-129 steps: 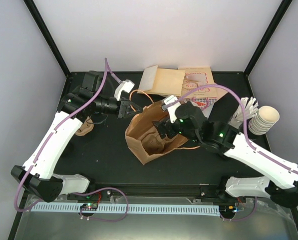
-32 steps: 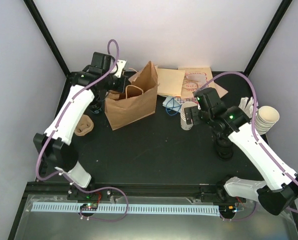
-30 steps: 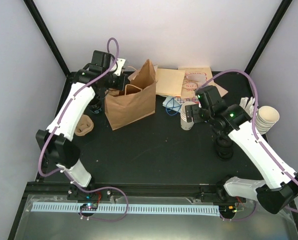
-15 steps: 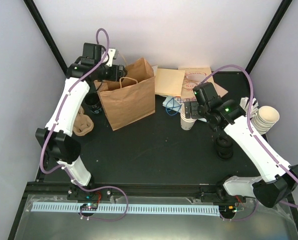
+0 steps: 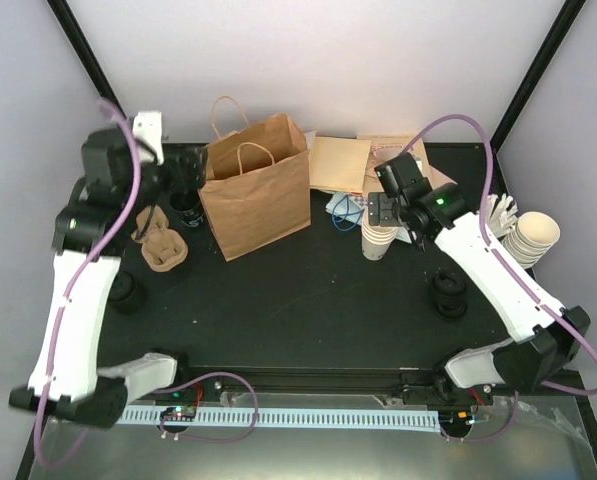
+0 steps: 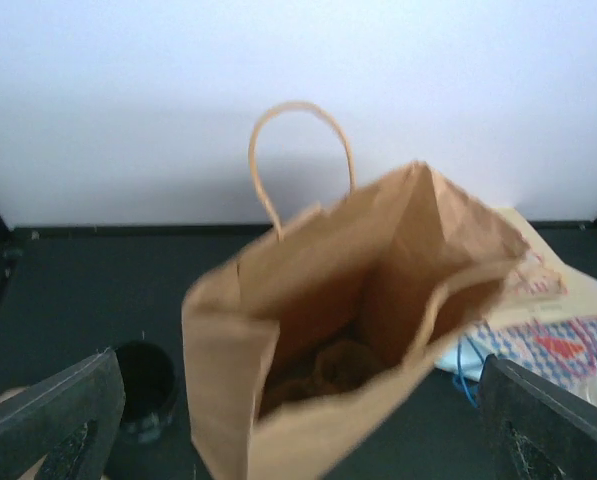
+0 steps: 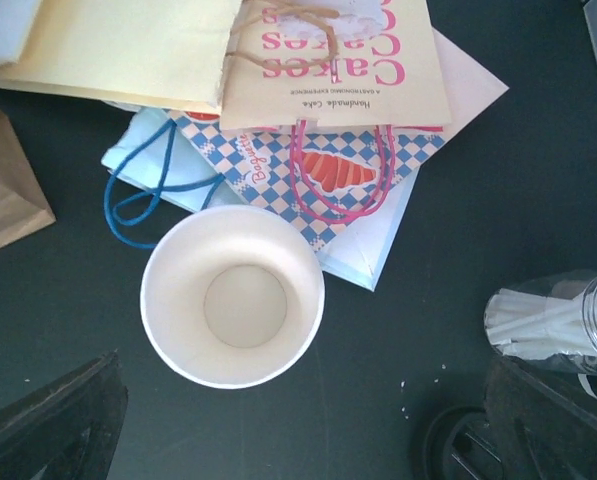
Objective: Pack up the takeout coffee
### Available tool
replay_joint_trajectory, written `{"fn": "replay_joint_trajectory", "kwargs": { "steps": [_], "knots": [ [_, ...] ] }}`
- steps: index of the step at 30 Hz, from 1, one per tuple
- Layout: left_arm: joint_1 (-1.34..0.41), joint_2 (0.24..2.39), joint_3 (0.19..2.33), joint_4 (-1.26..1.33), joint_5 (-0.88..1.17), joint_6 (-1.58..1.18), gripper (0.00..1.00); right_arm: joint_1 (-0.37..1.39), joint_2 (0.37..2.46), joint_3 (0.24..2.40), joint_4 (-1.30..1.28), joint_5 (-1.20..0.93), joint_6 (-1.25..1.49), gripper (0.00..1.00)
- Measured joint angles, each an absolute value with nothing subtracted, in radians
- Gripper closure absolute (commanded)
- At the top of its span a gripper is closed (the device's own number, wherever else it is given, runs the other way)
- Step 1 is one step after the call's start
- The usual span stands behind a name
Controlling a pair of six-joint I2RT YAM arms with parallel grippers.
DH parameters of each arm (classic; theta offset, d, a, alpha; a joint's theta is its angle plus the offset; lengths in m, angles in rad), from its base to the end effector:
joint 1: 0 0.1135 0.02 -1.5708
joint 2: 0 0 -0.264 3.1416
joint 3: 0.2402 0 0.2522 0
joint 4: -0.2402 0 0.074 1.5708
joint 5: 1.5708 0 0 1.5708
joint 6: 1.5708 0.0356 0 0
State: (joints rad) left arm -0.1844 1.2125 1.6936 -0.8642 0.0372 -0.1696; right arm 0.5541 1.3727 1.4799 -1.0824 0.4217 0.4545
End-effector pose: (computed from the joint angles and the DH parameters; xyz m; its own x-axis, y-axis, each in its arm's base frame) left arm 0.2145 -0.0414 0.4863 -0.3988 -0.0972 -0.9119 0.1520 0.9736 -0.1703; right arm 0.2329 0.1270 0.3701 -0.7575 0.0023 -0.6528 0.0532 0.9969 -0.0581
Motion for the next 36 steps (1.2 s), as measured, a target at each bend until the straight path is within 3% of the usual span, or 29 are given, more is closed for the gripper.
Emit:
{"fn": "replay_joint_trajectory", "kwargs": {
  "steps": [2,6,13,25,36],
  "knots": [
    [-0.184,1.094,1.566,-0.847,0.047,-0.194,0.01,0.554,1.398,1.481,-1.078,0.432,0.451,0.02],
    [-0.184,0.896,1.287,-0.802,0.103,-0.271,0.01,0.539,1.436,1.479,-1.087,0.412,0.468,0.28],
    [-0.184,0.693,0.935,-0.776,0.166,-0.393,0.01,0.493,1.511,1.488,-1.092,0.356,0.523,0.37],
    [-0.184,0.676,0.899,-0.776,0.149,-0.448,0.01,0.426,1.567,1.490,-1.076,0.327,0.572,0.53],
    [-0.184,0.676,0.836,-0.730,0.241,-0.422,0.01,0.426,1.608,1.477,-1.058,0.309,0.588,0.58]
  ]
}}
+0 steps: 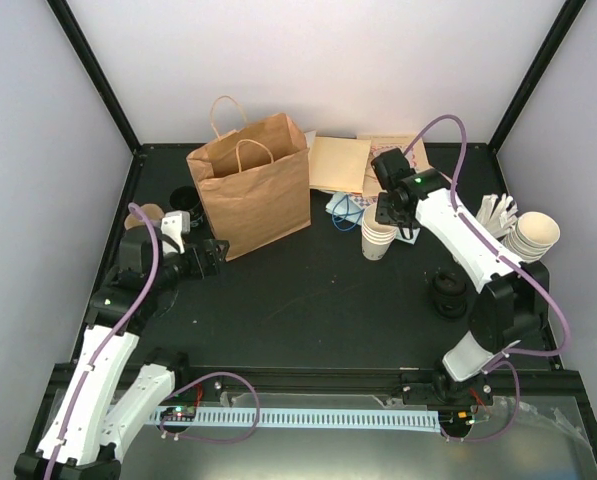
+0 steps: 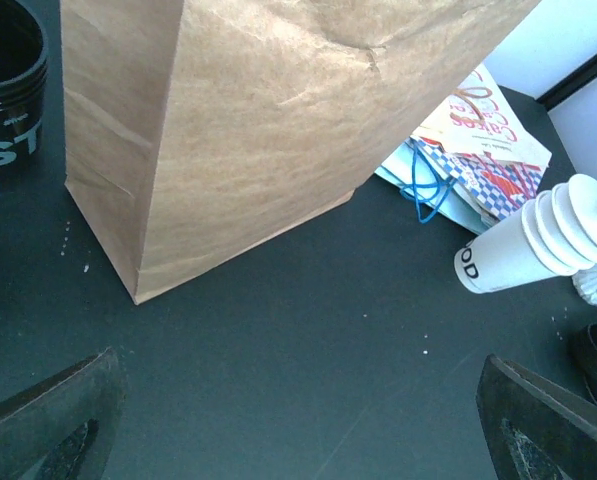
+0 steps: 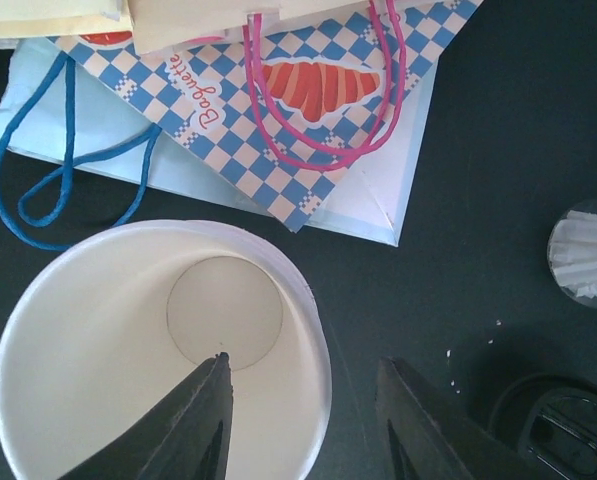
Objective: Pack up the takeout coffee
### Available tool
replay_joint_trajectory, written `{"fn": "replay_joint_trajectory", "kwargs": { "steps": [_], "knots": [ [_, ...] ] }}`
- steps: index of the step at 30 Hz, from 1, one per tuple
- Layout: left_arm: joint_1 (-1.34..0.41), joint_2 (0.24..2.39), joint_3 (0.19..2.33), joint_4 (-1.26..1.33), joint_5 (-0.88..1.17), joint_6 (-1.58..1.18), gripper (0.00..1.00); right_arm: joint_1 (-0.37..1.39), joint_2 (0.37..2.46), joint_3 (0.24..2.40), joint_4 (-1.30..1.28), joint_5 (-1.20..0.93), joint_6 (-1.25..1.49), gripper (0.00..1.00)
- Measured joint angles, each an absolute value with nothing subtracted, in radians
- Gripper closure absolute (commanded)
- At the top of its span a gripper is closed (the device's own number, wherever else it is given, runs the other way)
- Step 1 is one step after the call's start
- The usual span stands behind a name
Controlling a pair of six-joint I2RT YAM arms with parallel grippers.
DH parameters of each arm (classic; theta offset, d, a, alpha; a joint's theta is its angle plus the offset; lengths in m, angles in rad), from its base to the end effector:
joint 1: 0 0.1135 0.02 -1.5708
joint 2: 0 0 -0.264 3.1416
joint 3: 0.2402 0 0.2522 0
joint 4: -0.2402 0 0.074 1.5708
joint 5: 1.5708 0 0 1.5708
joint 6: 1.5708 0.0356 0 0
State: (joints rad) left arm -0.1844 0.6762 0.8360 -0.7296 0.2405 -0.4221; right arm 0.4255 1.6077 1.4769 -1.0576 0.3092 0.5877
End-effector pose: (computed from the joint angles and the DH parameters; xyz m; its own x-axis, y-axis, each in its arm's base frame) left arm 0.1339 -0.0336 0.3184 -0.6375 -0.2858 -0.7155 0.1251 0.8779 -0.4622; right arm 0.2966 0.1225 0.3047 -0.8639 0.1883 -0.4671 0.2274 0.9734 -0.0281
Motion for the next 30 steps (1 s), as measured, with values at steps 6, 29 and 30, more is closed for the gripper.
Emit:
{"fn": "replay_joint_trajectory", "kwargs": {
  "steps": [6,29,30],
  "knots": [
    [-0.184,0.676,0.821,-0.704,0.276,-0.419,0.01,0.424,1.617,1.455,-1.050,0.308,0.594,0.63],
    [-0.184,0.716,0.814,-0.671,0.327,-0.406,0.01,0.419,1.613,1.426,-1.036,0.291,0.606,0.96],
    [-0.184,0.720,0.814,-0.672,0.329,-0.405,0.01,0.419,1.611,1.429,-1.039,0.288,0.606,0.96]
  ]
}}
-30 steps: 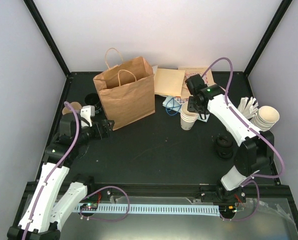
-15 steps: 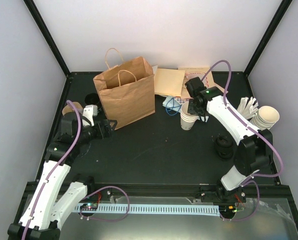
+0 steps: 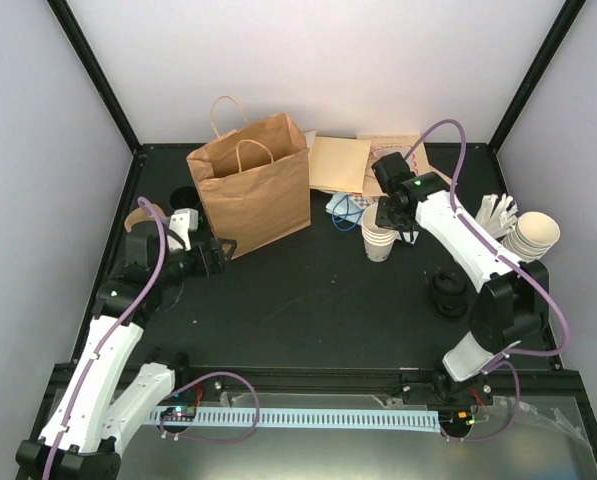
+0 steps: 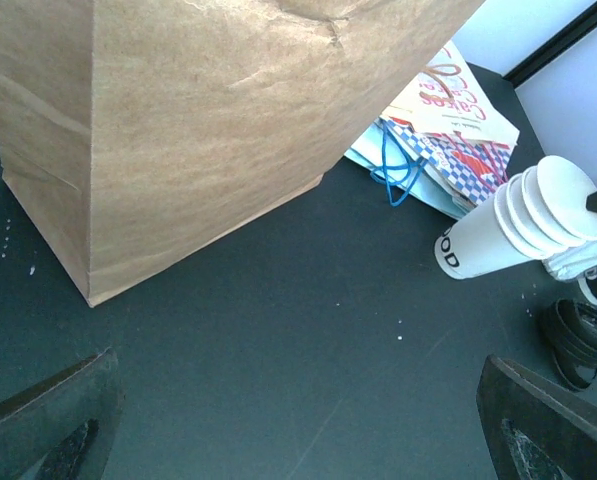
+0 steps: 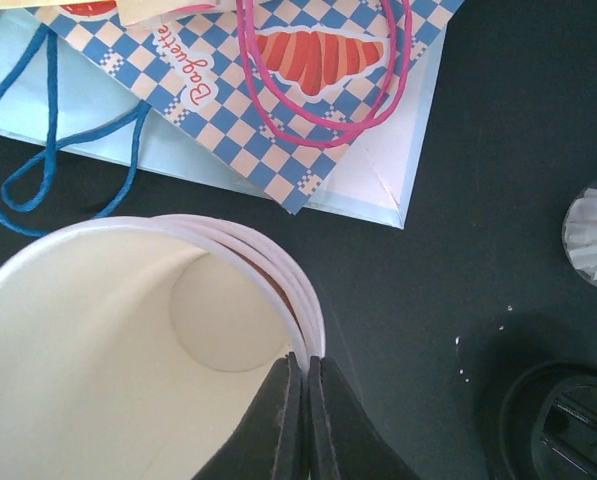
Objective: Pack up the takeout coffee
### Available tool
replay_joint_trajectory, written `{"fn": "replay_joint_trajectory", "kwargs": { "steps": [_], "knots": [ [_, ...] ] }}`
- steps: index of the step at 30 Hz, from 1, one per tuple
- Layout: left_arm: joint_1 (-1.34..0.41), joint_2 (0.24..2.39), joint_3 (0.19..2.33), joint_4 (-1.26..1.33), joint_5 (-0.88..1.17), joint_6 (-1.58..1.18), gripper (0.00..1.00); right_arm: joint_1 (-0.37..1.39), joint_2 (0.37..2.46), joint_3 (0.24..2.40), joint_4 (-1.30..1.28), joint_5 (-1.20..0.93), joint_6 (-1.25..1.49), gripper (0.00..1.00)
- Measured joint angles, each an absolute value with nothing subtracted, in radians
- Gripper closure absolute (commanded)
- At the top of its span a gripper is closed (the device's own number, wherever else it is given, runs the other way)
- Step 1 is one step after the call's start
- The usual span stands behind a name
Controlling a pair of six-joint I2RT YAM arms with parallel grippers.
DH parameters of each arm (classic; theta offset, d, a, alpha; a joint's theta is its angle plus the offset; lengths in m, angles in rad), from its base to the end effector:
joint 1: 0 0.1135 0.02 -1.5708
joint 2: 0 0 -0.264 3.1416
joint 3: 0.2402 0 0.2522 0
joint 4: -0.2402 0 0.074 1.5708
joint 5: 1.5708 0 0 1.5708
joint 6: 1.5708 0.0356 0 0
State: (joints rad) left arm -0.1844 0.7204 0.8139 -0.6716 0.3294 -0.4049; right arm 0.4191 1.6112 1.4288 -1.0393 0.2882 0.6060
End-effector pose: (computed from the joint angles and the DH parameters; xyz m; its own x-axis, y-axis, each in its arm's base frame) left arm 0.1454 -0.0388 0.3114 -0.6670 -0.2548 -0.7002 0.1927 0.8488 -0.4924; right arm 0.2959 0.1207 0.2902 -0.8772 0.2071 -0.4333 0.2412 0.9702 -0.0247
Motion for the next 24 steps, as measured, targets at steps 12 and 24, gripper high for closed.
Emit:
{"fn": "replay_joint_trajectory", "kwargs": {
  "steps": [12,24],
  "knots": [
    [-0.184,0.722,0.773,-0.654,0.363,-0.405,0.01,0.411,1.554,1.462,-1.064,0.256,0.605,0.98],
    [-0.184,0.735,0.768,-0.635,0.394,-0.409,0.01,0.403,1.502,1.430,-1.085,0.226,0.636,0.99]
  ]
}}
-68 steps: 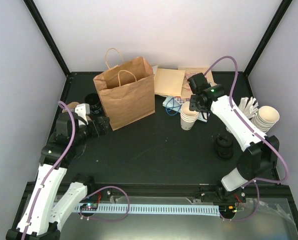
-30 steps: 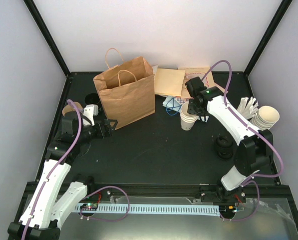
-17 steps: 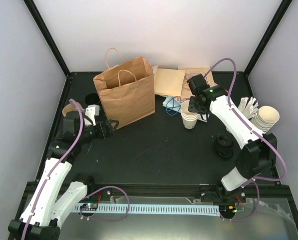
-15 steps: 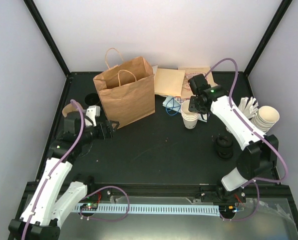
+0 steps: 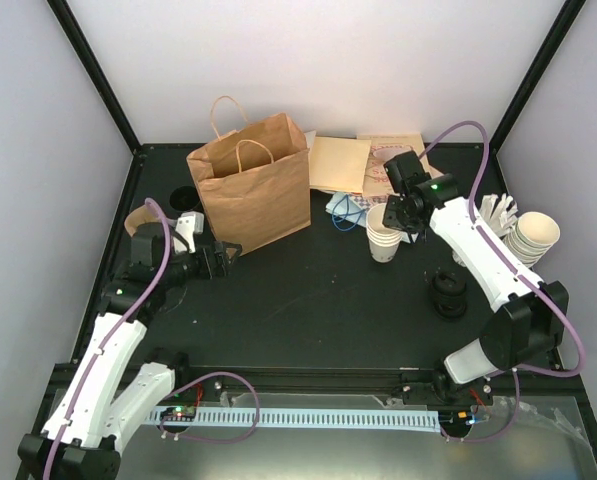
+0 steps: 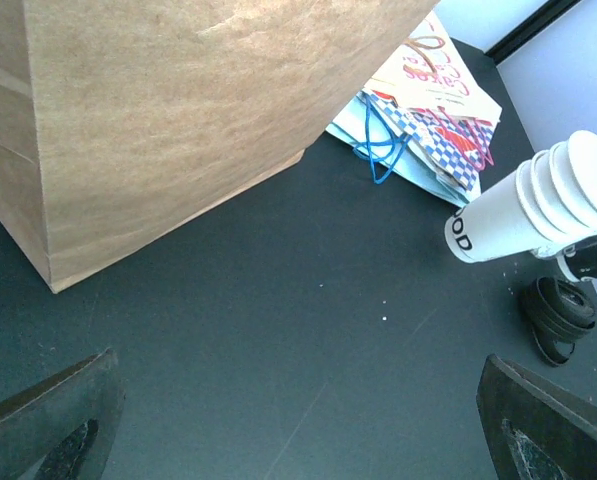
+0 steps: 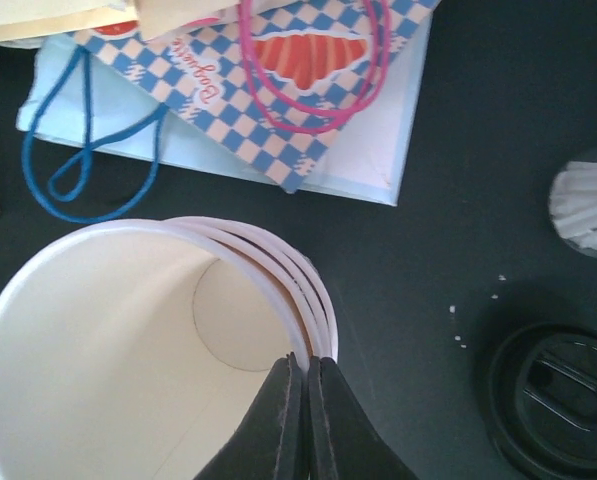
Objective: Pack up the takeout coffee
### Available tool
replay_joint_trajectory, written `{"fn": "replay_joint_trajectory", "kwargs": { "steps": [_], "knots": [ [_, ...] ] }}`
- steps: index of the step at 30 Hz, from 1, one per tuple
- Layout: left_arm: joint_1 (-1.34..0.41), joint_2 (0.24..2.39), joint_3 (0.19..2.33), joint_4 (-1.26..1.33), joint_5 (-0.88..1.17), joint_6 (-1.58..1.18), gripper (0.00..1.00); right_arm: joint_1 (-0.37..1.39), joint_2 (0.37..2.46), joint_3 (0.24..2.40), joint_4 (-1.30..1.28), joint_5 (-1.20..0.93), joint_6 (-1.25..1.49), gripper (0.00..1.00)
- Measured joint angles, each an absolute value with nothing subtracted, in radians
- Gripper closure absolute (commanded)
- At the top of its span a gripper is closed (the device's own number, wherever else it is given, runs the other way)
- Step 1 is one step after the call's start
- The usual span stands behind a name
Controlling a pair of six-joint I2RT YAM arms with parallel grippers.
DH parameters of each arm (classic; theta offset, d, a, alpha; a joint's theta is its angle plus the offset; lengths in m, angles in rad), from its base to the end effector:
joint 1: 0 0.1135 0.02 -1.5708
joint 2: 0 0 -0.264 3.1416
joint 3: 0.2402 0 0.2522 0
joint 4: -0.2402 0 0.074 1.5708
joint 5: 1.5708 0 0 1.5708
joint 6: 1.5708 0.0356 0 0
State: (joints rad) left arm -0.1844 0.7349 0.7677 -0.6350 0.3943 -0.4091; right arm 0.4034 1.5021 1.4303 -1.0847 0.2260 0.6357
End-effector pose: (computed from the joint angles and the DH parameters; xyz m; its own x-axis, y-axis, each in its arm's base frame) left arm 0.1499 -0.0419 0.2980 -0.7020 -0.2426 -0.6695 0.2194 0.8208 -0.5275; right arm 0.2738 0.1082 0.3196 -0.8553 0.2641 -0.4457 0.2588 0.9631 0.0740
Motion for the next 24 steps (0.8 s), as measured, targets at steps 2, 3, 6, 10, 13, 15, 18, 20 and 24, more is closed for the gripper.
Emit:
{"fn": "replay_joint_trajectory", "kwargs": {
  "steps": [2,3,6,10,13,15,18,20,24],
  "knots": [
    [-0.184,0.739,0.768,-0.634,0.399,-0.416,0.01,0.403,1.501,1.430,-1.104,0.253,0.643,0.99],
    [-0.184,0.742,0.768,-0.632,0.403,-0.420,0.01,0.401,1.499,1.430,-1.108,0.257,0.645,0.99],
    [-0.184,0.753,0.768,-0.627,0.414,-0.425,0.01,0.375,1.465,1.398,-1.069,0.187,0.638,0.99],
    [-0.184,0.762,0.768,-0.627,0.425,-0.430,0.01,0.351,1.430,1.367,-1.062,0.165,0.638,0.99],
    [-0.184,0.762,0.768,-0.627,0.430,-0.430,0.01,0.349,1.430,1.366,-1.061,0.150,0.632,0.99],
    [-0.184,0.762,0.768,-0.627,0.432,-0.430,0.01,0.349,1.427,1.365,-1.052,0.141,0.631,0.99],
    [-0.184,0.765,0.768,-0.627,0.437,-0.432,0.01,0.345,1.423,1.357,-1.028,0.089,0.618,0.99],
    [-0.184,0.772,0.768,-0.626,0.446,-0.438,0.01,0.345,1.426,1.352,-1.018,0.063,0.608,0.99],
    [-0.184,0.779,0.768,-0.625,0.454,-0.442,0.01,0.352,1.453,1.365,-1.044,0.095,0.605,0.99]
  ]
}}
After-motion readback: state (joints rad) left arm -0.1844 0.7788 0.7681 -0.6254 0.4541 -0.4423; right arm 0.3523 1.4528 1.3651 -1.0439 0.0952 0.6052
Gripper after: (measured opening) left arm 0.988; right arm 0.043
